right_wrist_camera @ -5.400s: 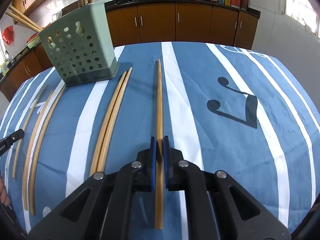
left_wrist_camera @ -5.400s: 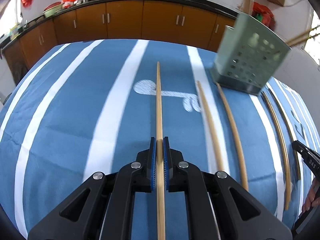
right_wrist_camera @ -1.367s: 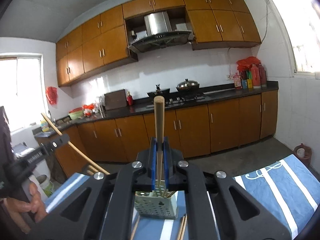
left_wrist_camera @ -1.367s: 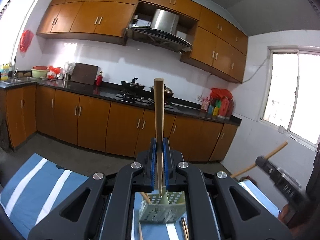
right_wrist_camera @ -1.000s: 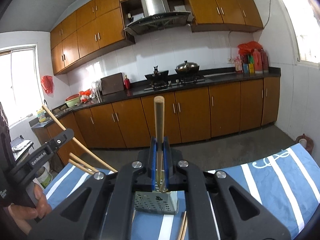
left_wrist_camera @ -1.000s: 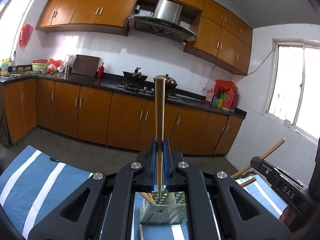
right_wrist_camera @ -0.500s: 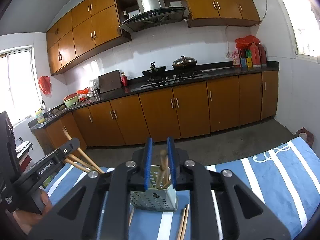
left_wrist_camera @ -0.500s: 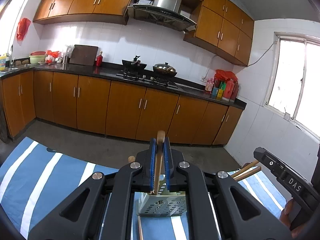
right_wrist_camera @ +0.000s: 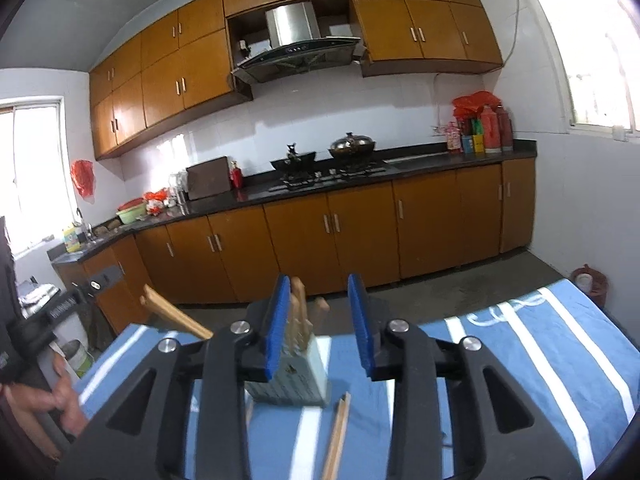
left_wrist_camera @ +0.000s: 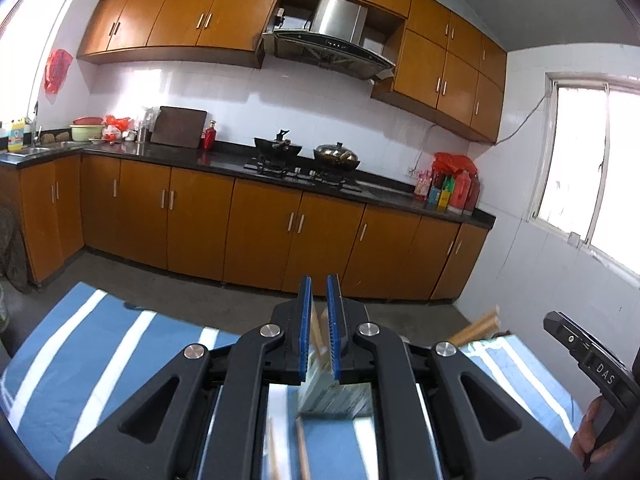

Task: Organize utensils
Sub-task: 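Open the right tool to drop its chopstick into the holder while the left tool releases its own, then lower both tools to the table and grasp one more chopstick each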

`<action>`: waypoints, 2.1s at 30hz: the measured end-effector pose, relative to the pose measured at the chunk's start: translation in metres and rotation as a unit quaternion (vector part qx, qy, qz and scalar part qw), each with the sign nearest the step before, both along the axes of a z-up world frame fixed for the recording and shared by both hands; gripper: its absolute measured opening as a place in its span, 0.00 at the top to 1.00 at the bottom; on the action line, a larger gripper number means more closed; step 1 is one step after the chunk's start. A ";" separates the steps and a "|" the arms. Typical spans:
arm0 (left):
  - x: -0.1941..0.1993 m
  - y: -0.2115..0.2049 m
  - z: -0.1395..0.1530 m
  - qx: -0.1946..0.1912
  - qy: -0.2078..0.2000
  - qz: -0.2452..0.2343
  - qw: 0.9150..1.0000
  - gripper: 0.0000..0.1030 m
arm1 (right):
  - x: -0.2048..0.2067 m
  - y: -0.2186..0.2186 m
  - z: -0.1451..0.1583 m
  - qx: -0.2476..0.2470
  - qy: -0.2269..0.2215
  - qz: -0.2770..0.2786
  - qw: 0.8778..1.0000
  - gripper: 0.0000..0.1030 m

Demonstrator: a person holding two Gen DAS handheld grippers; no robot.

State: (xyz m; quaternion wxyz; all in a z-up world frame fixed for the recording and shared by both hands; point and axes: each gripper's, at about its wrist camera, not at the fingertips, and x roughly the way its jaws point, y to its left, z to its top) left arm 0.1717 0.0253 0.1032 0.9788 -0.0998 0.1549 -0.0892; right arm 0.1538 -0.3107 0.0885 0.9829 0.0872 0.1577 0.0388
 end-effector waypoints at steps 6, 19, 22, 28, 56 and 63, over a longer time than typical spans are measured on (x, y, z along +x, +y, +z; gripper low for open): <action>-0.016 0.015 -0.053 0.033 0.071 0.008 0.997 0.68 | 0.003 -0.007 -0.074 -0.012 0.108 -0.008 0.994 0.68; -0.019 0.032 -0.164 0.046 0.237 0.001 0.970 0.68 | 0.022 0.036 -0.209 0.015 0.296 0.056 0.953 0.80; -0.020 0.034 -0.172 0.045 0.248 0.000 0.968 0.68 | 0.023 0.038 -0.210 0.006 0.294 0.053 0.954 0.82; -0.021 0.027 -0.180 0.046 0.257 -0.011 0.965 0.68 | 0.025 0.039 -0.210 -0.012 0.292 0.043 0.955 0.83; -0.013 -0.021 -0.210 0.105 0.282 -0.028 0.953 0.93 | 0.027 -0.004 -0.216 -0.005 0.287 -0.044 0.957 0.93; 0.012 0.022 -0.208 0.084 0.286 0.029 0.954 0.93 | 0.040 0.006 -0.216 -0.018 0.282 -0.024 0.959 0.93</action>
